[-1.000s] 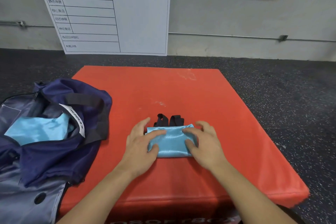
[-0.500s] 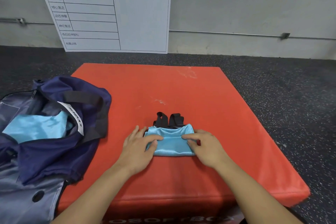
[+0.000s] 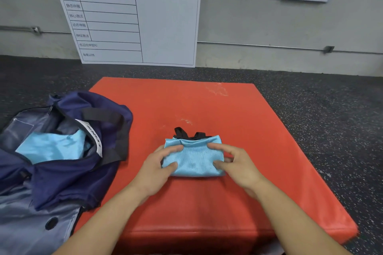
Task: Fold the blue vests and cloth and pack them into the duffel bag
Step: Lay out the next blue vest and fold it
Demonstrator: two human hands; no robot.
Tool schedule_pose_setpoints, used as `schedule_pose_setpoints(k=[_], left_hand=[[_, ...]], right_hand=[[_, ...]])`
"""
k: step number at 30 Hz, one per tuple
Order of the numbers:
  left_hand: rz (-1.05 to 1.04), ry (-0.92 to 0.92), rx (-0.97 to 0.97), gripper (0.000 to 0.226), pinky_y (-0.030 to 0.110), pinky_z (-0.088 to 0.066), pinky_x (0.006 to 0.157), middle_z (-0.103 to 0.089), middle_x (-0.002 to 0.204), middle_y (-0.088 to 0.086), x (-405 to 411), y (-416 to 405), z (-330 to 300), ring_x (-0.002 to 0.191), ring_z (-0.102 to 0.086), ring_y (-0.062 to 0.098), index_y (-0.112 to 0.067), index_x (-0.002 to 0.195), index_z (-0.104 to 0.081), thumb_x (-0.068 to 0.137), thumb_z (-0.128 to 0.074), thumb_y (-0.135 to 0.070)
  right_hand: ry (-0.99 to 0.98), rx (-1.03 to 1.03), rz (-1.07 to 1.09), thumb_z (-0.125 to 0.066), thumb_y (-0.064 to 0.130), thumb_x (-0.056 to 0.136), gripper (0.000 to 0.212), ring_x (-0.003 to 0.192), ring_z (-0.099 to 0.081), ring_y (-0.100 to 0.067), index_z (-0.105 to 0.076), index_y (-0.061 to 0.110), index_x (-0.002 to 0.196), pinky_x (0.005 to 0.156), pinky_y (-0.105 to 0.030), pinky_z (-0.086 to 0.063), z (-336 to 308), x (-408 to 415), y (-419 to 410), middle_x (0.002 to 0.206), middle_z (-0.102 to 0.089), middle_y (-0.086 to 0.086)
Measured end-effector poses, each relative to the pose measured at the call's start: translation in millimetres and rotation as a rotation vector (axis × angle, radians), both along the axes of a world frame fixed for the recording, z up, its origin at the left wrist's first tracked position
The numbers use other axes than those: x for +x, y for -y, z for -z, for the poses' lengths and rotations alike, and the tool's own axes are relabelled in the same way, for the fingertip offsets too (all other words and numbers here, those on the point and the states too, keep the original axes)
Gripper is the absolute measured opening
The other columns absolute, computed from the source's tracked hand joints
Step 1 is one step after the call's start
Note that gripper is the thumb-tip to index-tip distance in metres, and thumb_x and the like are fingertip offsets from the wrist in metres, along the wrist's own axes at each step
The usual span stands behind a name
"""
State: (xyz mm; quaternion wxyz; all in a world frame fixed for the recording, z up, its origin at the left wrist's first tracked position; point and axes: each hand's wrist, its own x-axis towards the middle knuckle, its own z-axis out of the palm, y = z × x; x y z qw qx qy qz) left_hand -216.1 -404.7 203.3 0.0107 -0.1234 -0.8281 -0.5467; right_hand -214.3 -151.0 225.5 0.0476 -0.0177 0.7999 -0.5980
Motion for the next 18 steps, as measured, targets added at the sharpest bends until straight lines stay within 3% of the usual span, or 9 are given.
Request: schedule_pose_setpoints(k=[4,7,12,15,18], left_hand=[[-0.036,0.001,0.070,0.056,0.007,-0.034,0.100,-0.063,0.124,-0.020,1.4,16.3,-10.6,0.123,-0.054,-0.005,-0.052,0.118,-0.068,0.072,-0.071,-0.020],[-0.044,0.010,0.113,0.060,0.015,-0.037,0.103,-0.063,0.129,-0.013,8.9,30.2,-20.7,0.124,-0.056,0.000,-0.049,0.119,-0.069,0.069,-0.073,-0.018],[-0.097,-0.027,0.101,0.059,0.006,-0.041,0.088,-0.064,0.116,-0.007,31.8,57.4,-40.5,0.106,-0.061,0.001,-0.045,0.116,-0.072,0.067,-0.070,-0.014],[-0.101,-0.075,0.070,0.061,0.007,-0.038,0.094,-0.061,0.125,-0.012,49.9,84.2,-51.1,0.118,-0.057,-0.001,-0.039,0.124,-0.069,0.074,-0.071,-0.004],[-0.139,-0.111,0.056,0.064,0.011,-0.041,0.091,-0.059,0.128,-0.014,64.4,119.7,-62.5,0.113,-0.058,-0.002,-0.041,0.125,-0.068,0.079,-0.069,0.003]], right_hand=[[0.018,-0.113,-0.042,-0.067,-0.014,0.085,0.058,0.086,-0.070,-0.007,-0.070,0.028,0.125,0.077,-0.016,-0.052,-18.9,4.3,11.7,0.107,-0.077,0.011],[0.008,-0.144,-0.053,-0.067,-0.015,0.084,0.059,0.081,-0.069,-0.005,-0.068,0.026,0.126,0.075,-0.014,-0.051,-31.0,7.5,25.2,0.099,-0.076,0.021],[-0.011,-0.154,-0.101,-0.067,-0.016,0.083,0.061,0.083,-0.071,-0.010,-0.068,0.026,0.128,0.075,-0.018,-0.054,-44.0,18.5,55.6,0.102,-0.079,0.007],[-0.042,-0.153,-0.151,-0.068,-0.014,0.084,0.061,0.091,-0.072,-0.015,-0.068,0.028,0.127,0.082,-0.024,-0.057,-49.5,25.8,79.7,0.111,-0.077,0.001],[-0.076,-0.159,-0.196,-0.067,-0.017,0.084,0.059,0.085,-0.071,-0.009,-0.068,0.024,0.126,0.073,-0.021,-0.055,-57.0,26.9,115.5,0.116,-0.076,0.001]])
